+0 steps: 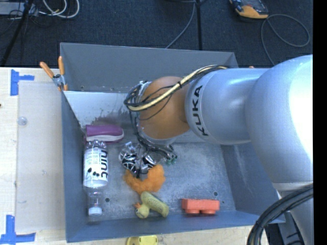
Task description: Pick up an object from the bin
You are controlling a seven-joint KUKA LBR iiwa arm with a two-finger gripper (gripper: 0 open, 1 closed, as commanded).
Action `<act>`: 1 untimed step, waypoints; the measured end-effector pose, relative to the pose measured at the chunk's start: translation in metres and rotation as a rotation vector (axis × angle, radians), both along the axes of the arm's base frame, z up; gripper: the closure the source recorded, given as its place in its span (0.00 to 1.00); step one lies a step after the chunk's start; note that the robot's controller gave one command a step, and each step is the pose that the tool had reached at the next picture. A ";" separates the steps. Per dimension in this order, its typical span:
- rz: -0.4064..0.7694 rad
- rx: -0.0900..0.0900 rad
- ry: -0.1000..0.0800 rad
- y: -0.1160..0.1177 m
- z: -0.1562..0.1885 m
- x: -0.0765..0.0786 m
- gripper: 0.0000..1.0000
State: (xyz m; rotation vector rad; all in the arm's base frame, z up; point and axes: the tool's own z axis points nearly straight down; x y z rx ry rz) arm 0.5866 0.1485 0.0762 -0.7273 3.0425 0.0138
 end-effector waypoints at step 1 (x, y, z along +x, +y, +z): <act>0.001 0.000 0.000 0.000 0.001 0.000 1.00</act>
Offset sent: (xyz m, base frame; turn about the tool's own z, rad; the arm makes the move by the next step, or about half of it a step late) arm -0.0084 0.0121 -0.0006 -0.1646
